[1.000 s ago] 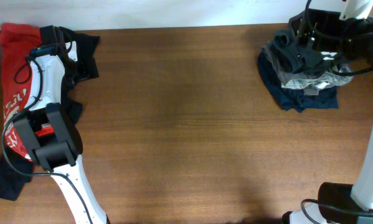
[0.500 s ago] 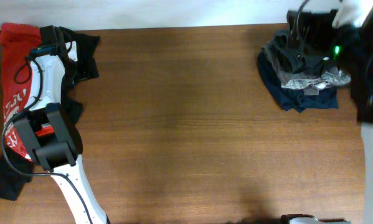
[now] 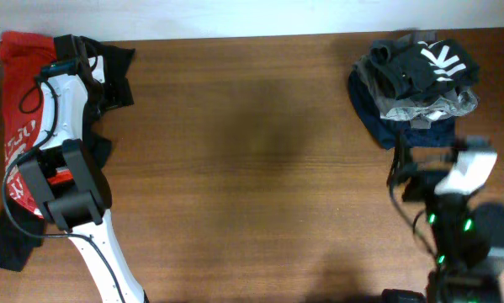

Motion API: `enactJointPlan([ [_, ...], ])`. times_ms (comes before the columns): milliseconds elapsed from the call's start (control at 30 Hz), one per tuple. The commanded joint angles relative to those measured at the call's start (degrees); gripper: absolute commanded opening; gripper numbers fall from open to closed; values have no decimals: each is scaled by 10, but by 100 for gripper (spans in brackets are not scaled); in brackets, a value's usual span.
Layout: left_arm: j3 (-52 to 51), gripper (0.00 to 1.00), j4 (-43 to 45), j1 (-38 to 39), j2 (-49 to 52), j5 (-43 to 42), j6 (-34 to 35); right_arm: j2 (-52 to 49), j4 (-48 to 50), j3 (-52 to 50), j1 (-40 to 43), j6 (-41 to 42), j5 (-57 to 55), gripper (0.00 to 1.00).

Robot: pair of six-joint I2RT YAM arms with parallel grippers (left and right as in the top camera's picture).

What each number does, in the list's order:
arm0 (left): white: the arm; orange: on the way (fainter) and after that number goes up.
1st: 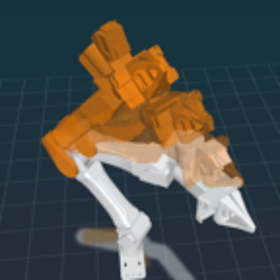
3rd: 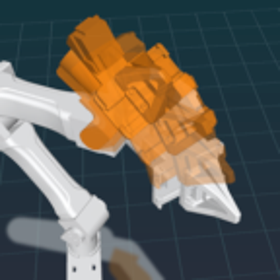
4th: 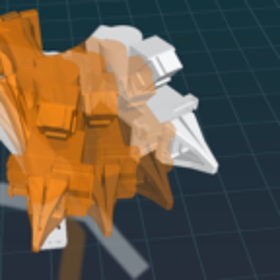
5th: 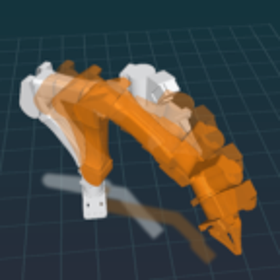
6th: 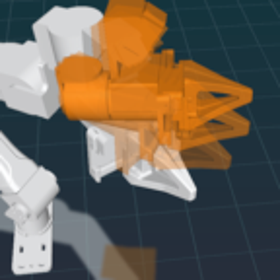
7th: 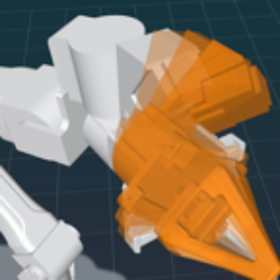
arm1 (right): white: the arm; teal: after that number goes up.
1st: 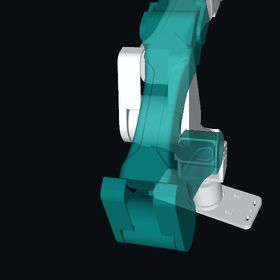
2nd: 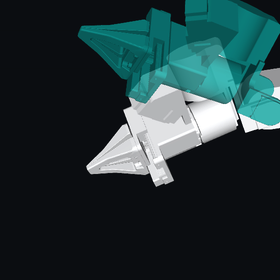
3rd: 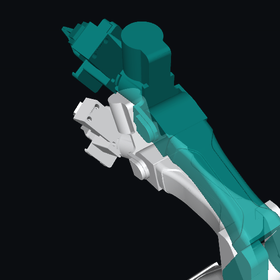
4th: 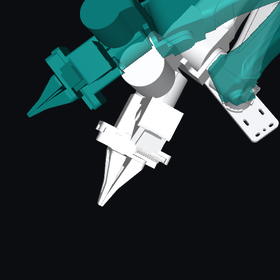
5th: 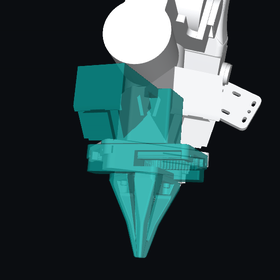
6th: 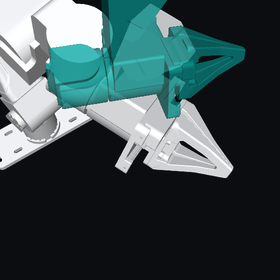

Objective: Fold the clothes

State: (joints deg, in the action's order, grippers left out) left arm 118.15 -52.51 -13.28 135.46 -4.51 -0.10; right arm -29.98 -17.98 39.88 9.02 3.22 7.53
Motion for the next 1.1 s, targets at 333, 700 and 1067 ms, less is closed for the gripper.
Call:
enactJointPlan([
  [333,6,99,0,2,7,-6,6,280,121,-365,30,3,40,99],
  [700,6,99,0,2,7,-6,6,298,148,-396,-9,2,51,99],
  [1067,6,99,0,2,7,-6,6,298,148,-396,-27,2,51,99],
])
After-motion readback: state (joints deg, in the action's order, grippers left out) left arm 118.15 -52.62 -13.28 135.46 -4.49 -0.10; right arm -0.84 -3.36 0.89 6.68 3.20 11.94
